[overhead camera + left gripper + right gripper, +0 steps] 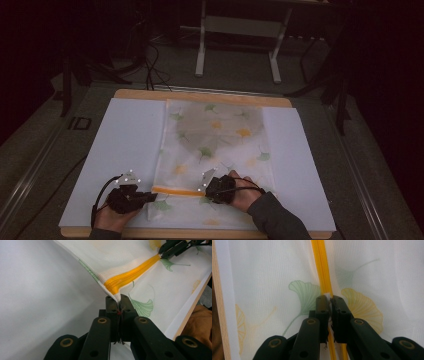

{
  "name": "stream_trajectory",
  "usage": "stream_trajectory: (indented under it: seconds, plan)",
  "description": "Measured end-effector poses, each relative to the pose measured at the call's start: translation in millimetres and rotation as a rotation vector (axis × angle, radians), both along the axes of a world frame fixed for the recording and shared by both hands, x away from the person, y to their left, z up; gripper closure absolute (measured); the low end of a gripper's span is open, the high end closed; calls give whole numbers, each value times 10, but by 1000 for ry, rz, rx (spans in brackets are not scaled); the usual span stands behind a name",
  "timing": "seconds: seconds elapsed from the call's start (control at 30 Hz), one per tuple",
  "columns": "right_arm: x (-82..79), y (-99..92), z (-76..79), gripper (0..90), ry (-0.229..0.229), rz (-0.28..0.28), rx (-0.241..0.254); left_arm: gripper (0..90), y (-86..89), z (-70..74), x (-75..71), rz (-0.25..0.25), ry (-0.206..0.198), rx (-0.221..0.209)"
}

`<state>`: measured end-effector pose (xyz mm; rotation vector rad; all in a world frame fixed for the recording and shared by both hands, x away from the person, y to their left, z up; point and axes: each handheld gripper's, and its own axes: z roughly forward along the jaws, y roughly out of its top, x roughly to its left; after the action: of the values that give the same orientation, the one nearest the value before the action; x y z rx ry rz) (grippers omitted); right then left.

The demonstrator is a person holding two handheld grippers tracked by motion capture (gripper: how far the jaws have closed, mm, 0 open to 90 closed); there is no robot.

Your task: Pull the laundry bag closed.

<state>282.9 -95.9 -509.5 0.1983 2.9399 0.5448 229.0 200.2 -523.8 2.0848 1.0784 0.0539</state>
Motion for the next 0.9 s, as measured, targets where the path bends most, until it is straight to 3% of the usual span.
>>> stream_trajectory:
  seconds: [0.9]
  plan:
    - [7,-142,10,843,-3,-8,-22,883,6,5,-2,-2,-3,3]
